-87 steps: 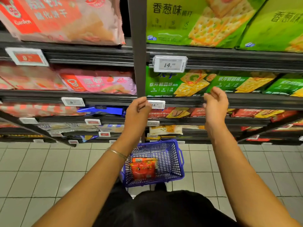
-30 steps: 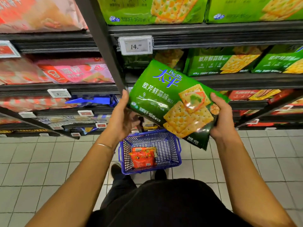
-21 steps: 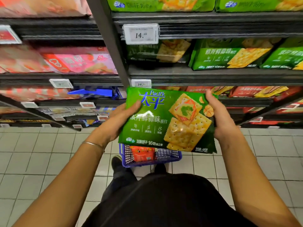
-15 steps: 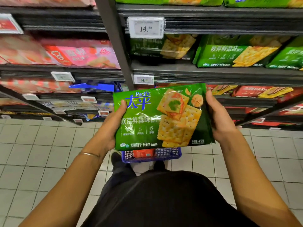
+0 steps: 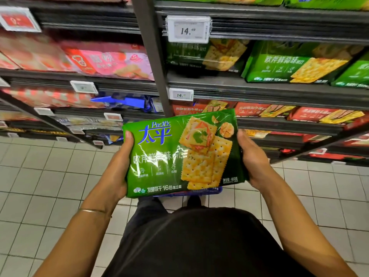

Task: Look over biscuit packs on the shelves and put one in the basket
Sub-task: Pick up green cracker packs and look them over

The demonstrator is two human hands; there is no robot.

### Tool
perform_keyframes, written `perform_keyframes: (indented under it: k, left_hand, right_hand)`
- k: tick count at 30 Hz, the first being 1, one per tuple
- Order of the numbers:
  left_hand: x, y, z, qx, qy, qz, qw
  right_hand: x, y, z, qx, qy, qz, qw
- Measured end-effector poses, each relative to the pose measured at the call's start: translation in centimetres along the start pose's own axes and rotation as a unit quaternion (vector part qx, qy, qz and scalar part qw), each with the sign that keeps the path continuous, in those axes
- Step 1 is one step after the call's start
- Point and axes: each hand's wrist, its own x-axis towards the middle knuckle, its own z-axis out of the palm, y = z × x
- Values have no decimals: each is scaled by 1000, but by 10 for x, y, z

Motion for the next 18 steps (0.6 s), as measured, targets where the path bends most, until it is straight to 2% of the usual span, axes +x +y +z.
perform_keyframes:
  k: [5,11,15,18]
  left_hand:
    - [-4,-2,-1,-12,-8,2,1000]
    - [-4,-4,0,-8,3,15,1000]
    - [-1,-1,-1,0,71,30,997]
    - [1,2,0,73,108,76,989]
  right_hand:
    - [4,4,7,-32,36,-20,999]
    - [4,2,0,-34,31,0,999]
    - [3,-4,-1,-8,48,11,999]
    - [2,-6,-4,11,59,20,998]
